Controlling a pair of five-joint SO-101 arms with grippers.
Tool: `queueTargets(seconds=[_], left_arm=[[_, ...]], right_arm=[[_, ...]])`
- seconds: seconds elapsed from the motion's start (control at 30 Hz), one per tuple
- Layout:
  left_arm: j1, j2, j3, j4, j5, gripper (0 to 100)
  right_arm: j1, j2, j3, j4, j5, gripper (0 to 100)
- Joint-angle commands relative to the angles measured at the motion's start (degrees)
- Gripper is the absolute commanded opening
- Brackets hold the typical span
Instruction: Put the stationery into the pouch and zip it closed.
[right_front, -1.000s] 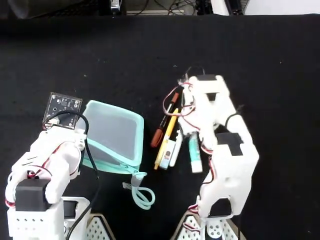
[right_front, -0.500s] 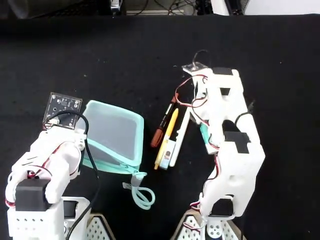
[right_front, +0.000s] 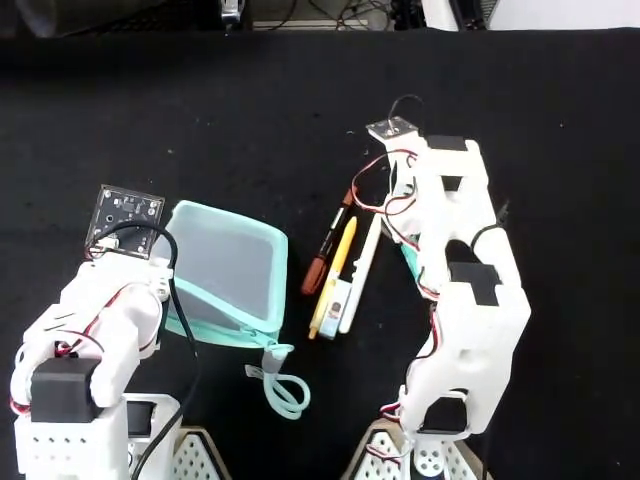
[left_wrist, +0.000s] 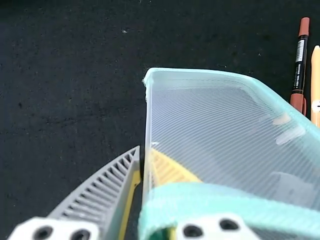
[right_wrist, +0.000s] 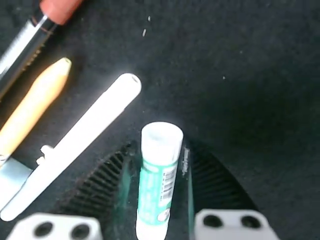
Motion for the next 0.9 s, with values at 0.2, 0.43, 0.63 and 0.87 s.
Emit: queueTargets(seconds=[0.2, 0.43, 0.63, 0.87], left_arm=[[-0.40, -0.44, -0.40, -1.05, 0.35, 3], [-0.40, -0.44, -0.40, -1.05, 0.35, 3], [-0.40, -0.44, -0.40, -1.14, 0.35, 3], [-0.48, -0.44, -0.40, -1.14, 0.35, 3]], right_arm=[[-2.11, -0.48, -1.27, -2.29, 3.69, 13.2], [-2.29, -0.92, -1.63, -3.16, 3.69, 13.5], [-2.29, -0.66, -1.19, -3.34, 3.69, 27.0], [-2.29, -0.66, -1.71, -5.71, 3.78, 23.0]])
